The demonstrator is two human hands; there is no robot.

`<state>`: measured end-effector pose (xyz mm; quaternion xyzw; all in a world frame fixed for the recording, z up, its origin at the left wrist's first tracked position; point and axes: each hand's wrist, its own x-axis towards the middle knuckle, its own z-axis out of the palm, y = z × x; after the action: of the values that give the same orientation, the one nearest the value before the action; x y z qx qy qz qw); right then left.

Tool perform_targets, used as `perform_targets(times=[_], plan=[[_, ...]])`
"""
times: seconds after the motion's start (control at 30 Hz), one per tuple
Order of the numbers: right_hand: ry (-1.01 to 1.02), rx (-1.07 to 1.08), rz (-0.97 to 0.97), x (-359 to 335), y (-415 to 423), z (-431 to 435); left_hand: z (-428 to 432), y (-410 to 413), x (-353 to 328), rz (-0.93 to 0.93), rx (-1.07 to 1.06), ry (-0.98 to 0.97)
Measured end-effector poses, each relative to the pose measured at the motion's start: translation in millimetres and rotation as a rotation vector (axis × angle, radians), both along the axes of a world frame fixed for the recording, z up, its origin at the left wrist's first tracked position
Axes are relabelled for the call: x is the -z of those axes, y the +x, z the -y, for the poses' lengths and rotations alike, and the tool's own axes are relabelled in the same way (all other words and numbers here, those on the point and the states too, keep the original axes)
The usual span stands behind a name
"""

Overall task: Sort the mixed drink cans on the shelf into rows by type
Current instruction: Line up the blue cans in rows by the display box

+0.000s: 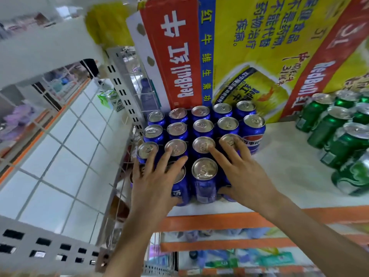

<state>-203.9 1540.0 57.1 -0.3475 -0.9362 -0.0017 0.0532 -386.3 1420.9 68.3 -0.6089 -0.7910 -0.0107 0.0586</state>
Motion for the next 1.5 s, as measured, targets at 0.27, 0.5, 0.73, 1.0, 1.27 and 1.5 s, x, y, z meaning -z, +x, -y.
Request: perform_targets(times=[0.27,0.5,0.73,1.0,1.27,1.5], plan=[[-0.121,-0.044,-0.010,-20,8,-1,-5,12,-11,-0.013,0.044,0.010],[-0.239,-0.094,0.033,-30,11,-4,-45,33,-19,-0.006,0.178,-0.110],[-0.325,0.273,-0.706,-39,24,-65,-43,19,-13,0.111,0.215,-0.235],[-0.420,0.539,-0.704,-16,4,-138,-107,26,-47,0.429,0.140,-0.024],[-0.559,0.517,-0.739,-10,-10,-154,-167,17,-15,0.284,0.047,-0.196],[-0.631,0.505,-0.813,-4,-5,-158,-166,20,-11,0.255,0.042,-0.171]])
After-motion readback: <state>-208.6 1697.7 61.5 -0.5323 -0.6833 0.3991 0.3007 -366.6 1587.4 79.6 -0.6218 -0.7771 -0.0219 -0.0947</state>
